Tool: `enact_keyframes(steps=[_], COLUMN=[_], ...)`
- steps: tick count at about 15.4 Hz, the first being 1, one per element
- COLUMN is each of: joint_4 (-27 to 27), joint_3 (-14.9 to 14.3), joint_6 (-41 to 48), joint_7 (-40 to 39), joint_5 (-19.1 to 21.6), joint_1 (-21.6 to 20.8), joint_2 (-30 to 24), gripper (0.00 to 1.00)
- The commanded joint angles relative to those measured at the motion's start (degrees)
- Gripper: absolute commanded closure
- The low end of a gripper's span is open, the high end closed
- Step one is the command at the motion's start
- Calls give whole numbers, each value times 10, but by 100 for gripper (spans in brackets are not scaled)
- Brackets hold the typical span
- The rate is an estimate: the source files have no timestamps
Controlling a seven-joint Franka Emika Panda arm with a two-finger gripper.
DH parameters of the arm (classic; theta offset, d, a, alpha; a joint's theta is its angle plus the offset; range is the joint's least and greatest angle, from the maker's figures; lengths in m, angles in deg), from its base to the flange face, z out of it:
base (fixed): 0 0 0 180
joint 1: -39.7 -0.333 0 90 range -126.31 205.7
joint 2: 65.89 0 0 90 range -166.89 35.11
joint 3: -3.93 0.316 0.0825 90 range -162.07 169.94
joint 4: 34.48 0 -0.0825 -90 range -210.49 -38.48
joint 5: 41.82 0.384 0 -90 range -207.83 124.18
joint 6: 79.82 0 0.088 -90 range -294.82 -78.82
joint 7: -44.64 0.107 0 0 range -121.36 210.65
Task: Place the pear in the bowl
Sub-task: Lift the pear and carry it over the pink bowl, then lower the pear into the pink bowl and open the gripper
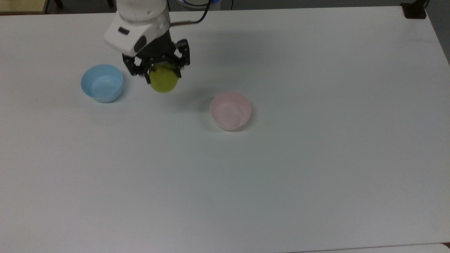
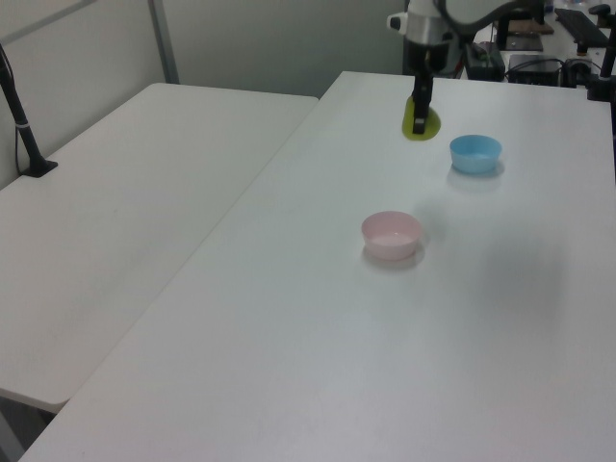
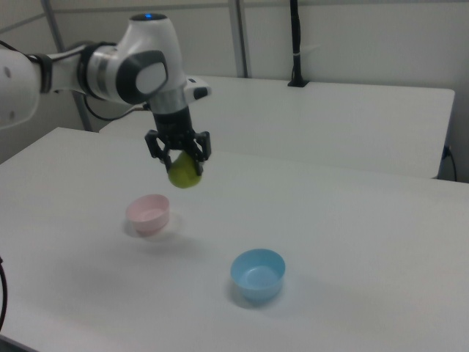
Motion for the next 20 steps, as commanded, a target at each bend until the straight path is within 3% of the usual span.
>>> enact_keyframes(steps=[1, 8, 13, 20], joint_4=[-17, -25, -73, -76], joint_3=[4, 5, 20, 20], joint_6=[59, 19, -75, -137], joint_7=[40, 170, 198, 203], joint_5=[-12, -11, -11, -16], joint_1=[-28, -85, -95, -127], joint_2=[-46, -39, -28, 27], gripper=[83, 83, 83, 83])
